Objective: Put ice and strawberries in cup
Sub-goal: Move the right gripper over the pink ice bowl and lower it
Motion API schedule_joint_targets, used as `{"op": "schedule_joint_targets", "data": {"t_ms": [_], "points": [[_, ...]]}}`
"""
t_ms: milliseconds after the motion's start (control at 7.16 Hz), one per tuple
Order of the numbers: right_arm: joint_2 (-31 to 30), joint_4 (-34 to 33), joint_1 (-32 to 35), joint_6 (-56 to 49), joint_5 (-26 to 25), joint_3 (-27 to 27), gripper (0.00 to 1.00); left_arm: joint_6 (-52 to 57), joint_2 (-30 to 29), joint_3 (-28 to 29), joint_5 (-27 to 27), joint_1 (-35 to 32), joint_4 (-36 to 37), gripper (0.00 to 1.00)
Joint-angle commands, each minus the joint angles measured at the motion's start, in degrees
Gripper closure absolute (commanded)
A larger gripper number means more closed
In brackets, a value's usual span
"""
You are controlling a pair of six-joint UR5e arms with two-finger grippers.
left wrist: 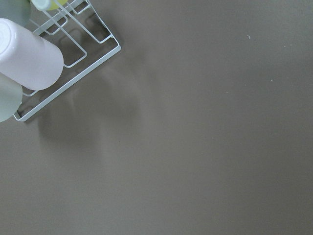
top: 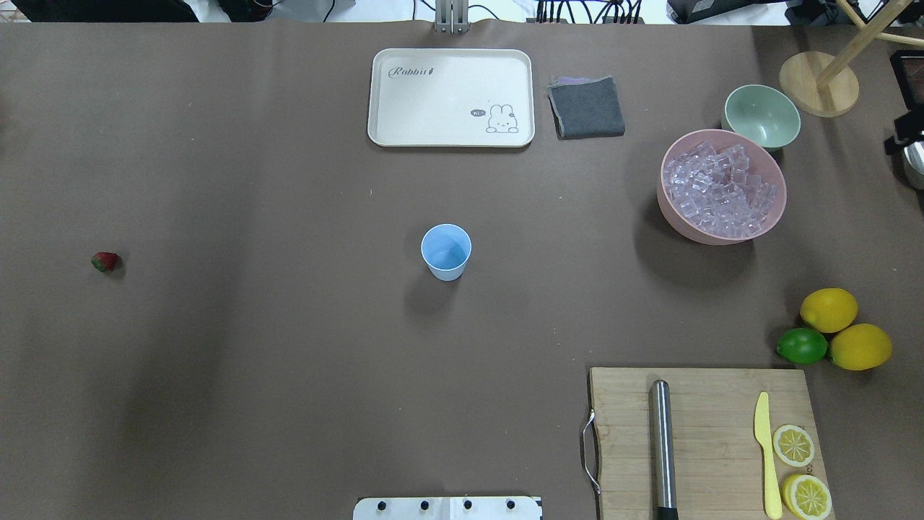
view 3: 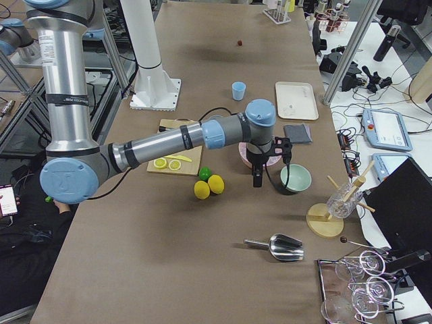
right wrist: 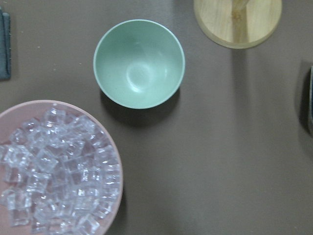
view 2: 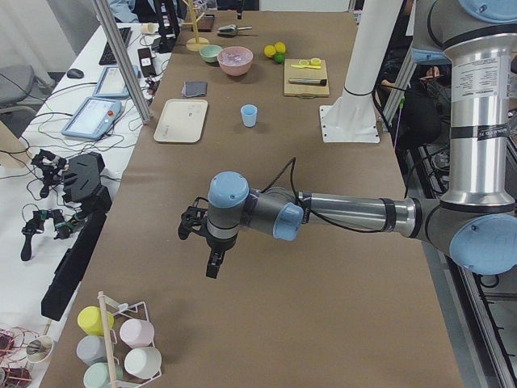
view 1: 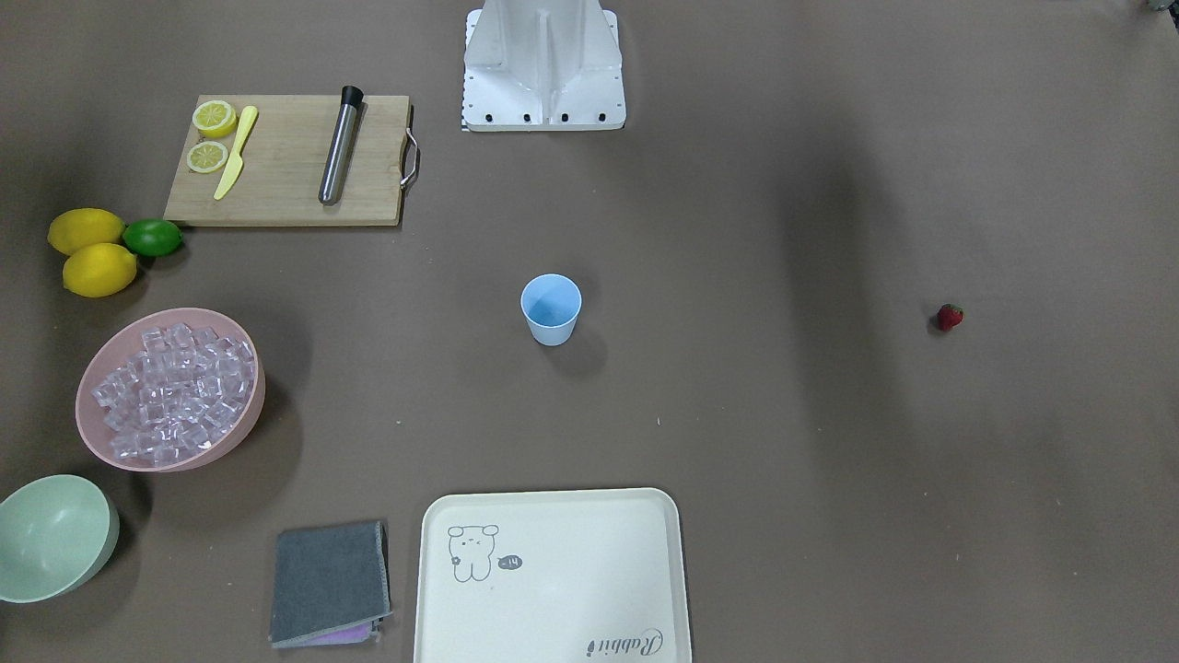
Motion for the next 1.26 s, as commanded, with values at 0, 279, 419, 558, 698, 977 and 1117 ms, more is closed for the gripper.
{"op": "schedule_joint_targets", "data": {"t_ms": [0,279,419,558,698,977,1117], "points": [[4.3,0.1,-6.1,10.3,-0.1,0.3,0.04,0.0,-0.2,-0.1,0.1,0.0,0.0,0.02],[6.2,0.1,-9.2,12.1,-0.6,-0.1,0.16,0.0,-0.5,0.0,0.1,0.0,0.0,0.02],[7.3,0.1,-12.2,12.1,-3.9,-0.3,0.2,0.0,-0.7,0.1,0.1,0.0,0.0,0.02],[7.9,0.1,-14.4,12.2,-4.6,-0.4,0.26,0.0,-0.9,0.5,0.1,0.0,0.0,0.02],[8.1,0.1,-15.8,12.2,-4.8,-1.0,0.28,0.2,-1.0,0.7,0.1,0.0,0.0,0.02],[9.6,0.2,-17.1,12.1,-5.7,-3.0,0.28,0.4,-0.7,0.9,0.2,0.0,0.0,0.02],[10.5,0.2,-17.5,11.8,-7.1,-4.5,0.28,0.4,-0.4,0.9,0.1,0.0,0.0,0.02]]}}
